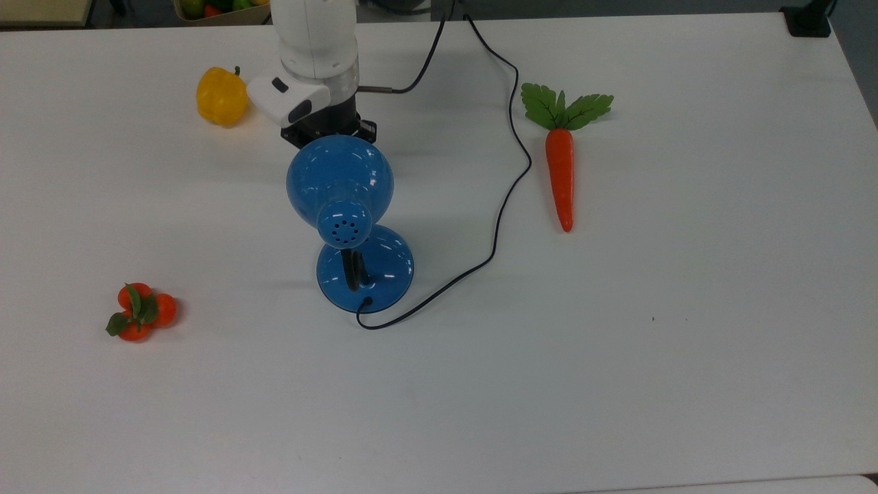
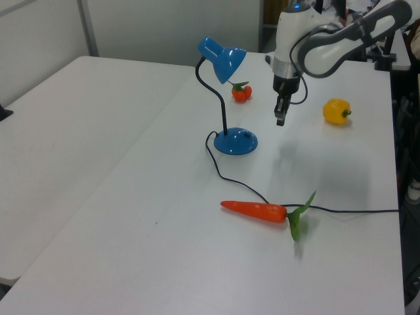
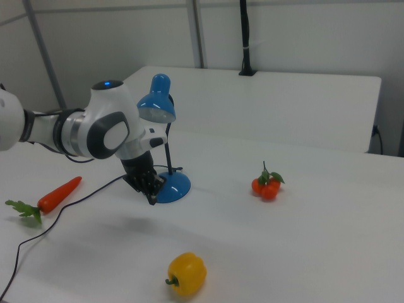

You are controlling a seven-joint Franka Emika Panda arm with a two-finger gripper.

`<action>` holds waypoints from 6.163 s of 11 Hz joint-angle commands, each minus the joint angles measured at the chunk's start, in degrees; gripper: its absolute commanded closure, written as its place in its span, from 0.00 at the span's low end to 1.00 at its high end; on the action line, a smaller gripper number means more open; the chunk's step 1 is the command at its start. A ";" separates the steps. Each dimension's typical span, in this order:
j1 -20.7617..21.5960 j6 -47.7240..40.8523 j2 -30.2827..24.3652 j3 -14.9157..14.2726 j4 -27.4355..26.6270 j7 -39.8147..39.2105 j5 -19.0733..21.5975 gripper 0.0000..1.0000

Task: Turn on desk lamp
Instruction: 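Lower the gripper beside the lamp base next to its switch, then press down on the switch on the lamp base with the gripper, then lift the gripper off the switch and withdraw it from the lamp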

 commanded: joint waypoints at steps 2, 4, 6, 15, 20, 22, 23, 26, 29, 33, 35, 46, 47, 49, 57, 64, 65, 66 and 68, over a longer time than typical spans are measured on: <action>0.33 13.16 3.05 0.01 -1.77 -0.60 -1.38 1.00; 0.60 18.35 4.28 0.01 -1.68 -0.25 -1.38 1.00; 0.86 21.52 5.25 0.10 -1.41 -0.16 -1.38 1.00; 0.86 25.49 6.57 1.95 -0.27 0.37 -1.29 1.00; 0.95 26.37 8.24 2.12 0.96 0.46 -1.29 1.00; 0.95 26.37 8.50 2.12 0.96 0.46 -1.20 1.00; 0.86 26.37 8.68 2.12 1.05 0.46 -1.20 1.00; 0.86 29.43 9.82 2.30 1.40 0.72 -1.20 1.00; 0.86 29.62 9.91 2.47 1.40 0.81 -1.29 1.00; 0.86 29.80 10.44 2.56 1.49 0.63 -1.46 1.00; 0.86 30.15 11.05 2.65 1.84 0.55 -1.55 1.00; 0.95 1.39 -0.26 2.65 0.78 0.63 -1.99 1.00; 0.95 -4.07 -2.37 2.65 0.96 0.63 -1.99 1.00; 0.69 -11.39 -6.85 2.56 1.40 0.72 -2.08 1.00; 0.68 -39.61 -10.22 2.21 21.85 0.99 -0.59 1.00; -1.25 -42.71 -12.41 1.77 23.99 -0.24 0.12 0.29; -1.34 -43.23 -12.41 1.77 24.07 -0.24 0.03 0.00; -1.42 -43.24 -12.41 1.68 24.08 -0.33 -0.06 0.00; -1.42 -43.15 -12.41 1.59 24.25 -0.69 -0.06 0.00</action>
